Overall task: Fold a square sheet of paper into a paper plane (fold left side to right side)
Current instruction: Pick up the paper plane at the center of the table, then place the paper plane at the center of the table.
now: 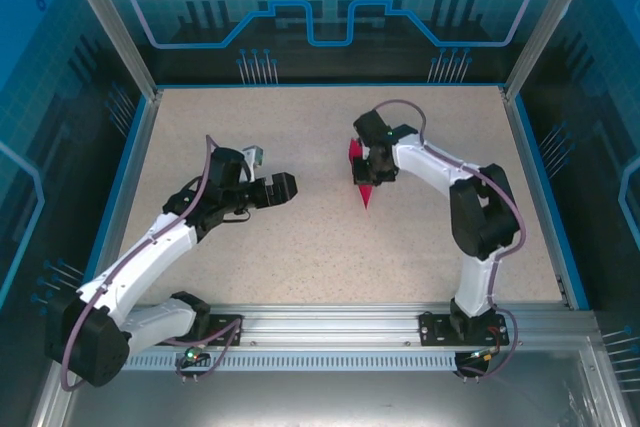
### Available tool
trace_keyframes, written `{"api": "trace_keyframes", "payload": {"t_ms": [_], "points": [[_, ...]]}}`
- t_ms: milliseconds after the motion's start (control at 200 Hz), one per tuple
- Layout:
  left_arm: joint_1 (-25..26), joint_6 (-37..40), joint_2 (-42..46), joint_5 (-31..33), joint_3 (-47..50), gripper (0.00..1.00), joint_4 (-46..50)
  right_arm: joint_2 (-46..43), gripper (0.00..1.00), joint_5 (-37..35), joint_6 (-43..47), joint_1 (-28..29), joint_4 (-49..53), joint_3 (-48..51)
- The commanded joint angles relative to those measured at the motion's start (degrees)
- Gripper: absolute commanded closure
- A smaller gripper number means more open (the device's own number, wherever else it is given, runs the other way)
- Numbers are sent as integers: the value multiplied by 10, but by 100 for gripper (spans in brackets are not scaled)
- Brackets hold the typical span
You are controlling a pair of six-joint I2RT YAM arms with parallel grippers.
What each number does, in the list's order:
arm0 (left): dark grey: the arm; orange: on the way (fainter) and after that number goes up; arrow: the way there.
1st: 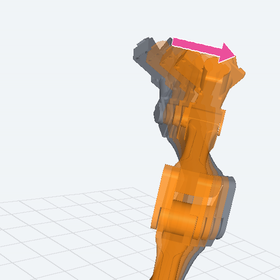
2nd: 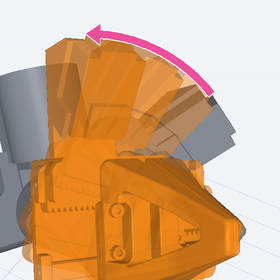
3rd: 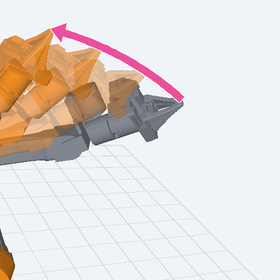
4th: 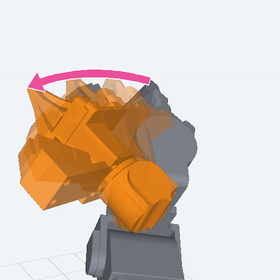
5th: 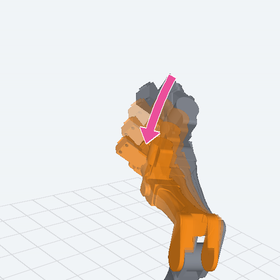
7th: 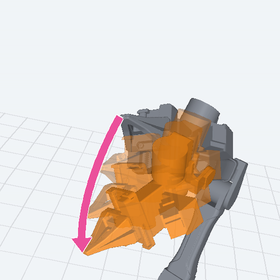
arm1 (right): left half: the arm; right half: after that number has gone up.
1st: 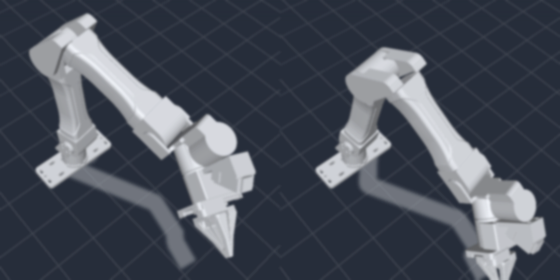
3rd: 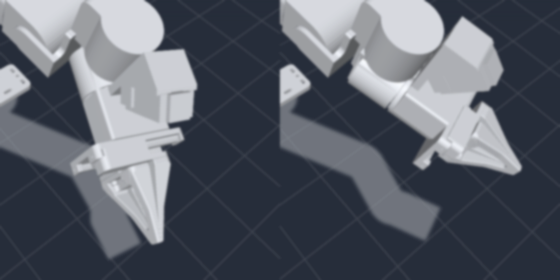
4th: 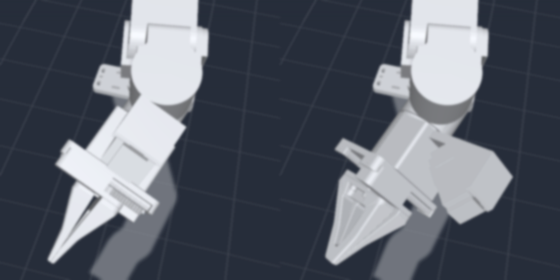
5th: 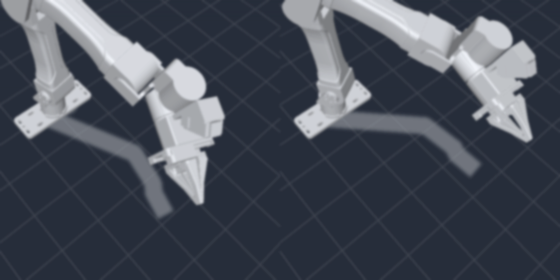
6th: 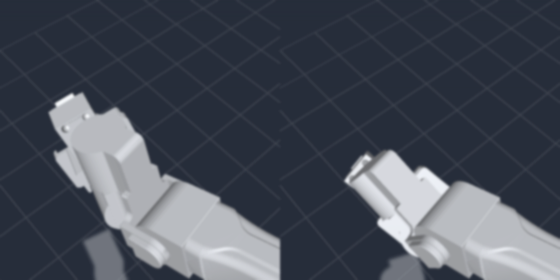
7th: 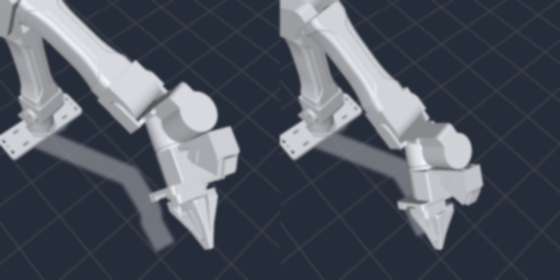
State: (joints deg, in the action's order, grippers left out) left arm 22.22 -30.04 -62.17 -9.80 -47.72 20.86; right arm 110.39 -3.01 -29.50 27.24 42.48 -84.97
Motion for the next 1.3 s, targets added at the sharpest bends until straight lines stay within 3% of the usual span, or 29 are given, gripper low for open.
{"api": "trace_keyframes", "payload": {"t_ms": [0, 275, 690, 1080, 1295], "points": [[-4, 44, 22, 18, -21, 1, 34, 71, 94, -38, -27, -11, 73, -63], [-4, 60, 40, 22, -19, 1, 61, 187, 94, -39, 2, -18, 124, -192], [-5, 73, 38, 55, -35, 1, 89, 205, 81, -27, 28, -13, 125, -191], [-25, 46, 16, 62, -57, 1, 100, 115, 70, -47, 43, 4, 158, -179], [-69, 29, 31, 52, -69, 1, 102, -40, 54, -71, 60, 10, 191, -113]]}}
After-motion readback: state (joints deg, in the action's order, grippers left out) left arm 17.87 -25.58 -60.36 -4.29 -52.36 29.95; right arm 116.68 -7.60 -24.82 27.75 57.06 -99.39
